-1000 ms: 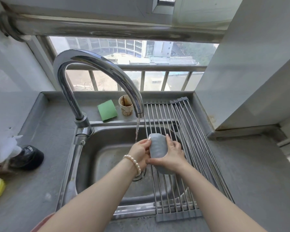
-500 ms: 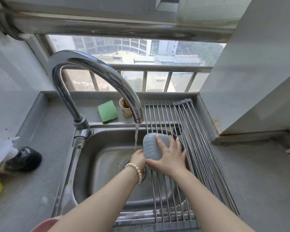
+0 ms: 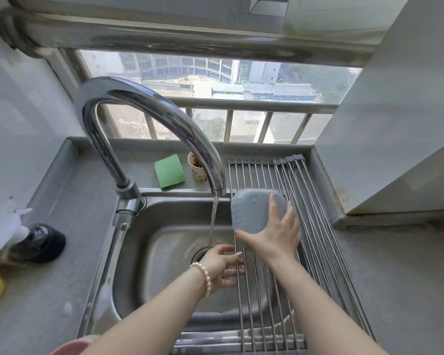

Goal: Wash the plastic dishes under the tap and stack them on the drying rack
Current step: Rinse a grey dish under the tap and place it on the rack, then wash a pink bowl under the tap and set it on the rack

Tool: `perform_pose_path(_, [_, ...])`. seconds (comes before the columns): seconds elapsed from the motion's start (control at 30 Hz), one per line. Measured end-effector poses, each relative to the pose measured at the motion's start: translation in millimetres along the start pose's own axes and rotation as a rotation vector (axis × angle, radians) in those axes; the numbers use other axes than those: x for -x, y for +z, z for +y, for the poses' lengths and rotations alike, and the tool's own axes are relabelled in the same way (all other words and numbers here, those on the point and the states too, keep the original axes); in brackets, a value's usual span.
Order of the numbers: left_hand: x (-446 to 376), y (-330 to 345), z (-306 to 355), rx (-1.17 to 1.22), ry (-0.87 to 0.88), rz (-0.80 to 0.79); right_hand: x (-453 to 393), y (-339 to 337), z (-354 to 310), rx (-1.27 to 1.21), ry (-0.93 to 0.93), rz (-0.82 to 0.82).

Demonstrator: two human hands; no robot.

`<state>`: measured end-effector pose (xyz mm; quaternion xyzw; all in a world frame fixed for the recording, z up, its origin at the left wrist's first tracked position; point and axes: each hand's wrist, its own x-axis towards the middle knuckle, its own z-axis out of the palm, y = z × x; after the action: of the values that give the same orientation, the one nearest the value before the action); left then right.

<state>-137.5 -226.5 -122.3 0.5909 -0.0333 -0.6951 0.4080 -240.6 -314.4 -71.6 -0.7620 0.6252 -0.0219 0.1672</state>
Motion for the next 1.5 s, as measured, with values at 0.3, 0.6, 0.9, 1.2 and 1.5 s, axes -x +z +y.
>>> perform_pose_path(0.3, [-8, 5, -9, -0.158, 0.068, 0.145, -47, 19, 7, 0.257, 0.002, -0.146])
perform_pose_path(0.6, [1, -1, -4, -0.239, 0.067, 0.125, -39, 18, 16, 0.343, 0.042, -0.213])
perform_pose_path(0.9, [45, -76, 26, -0.81, 0.109, 0.158, 33, 36, -8, 0.004, -0.382, 0.322])
perform_pose_path(1.2, [84, -126, 56, -0.745, 0.176, 0.255, 136, 59, -102, -0.039, -0.604, -0.568])
perform_pose_path(1.5, [113, -135, 63, -0.822, 0.214, 0.244, 176, 75, -135, -0.058, -0.619, -0.792])
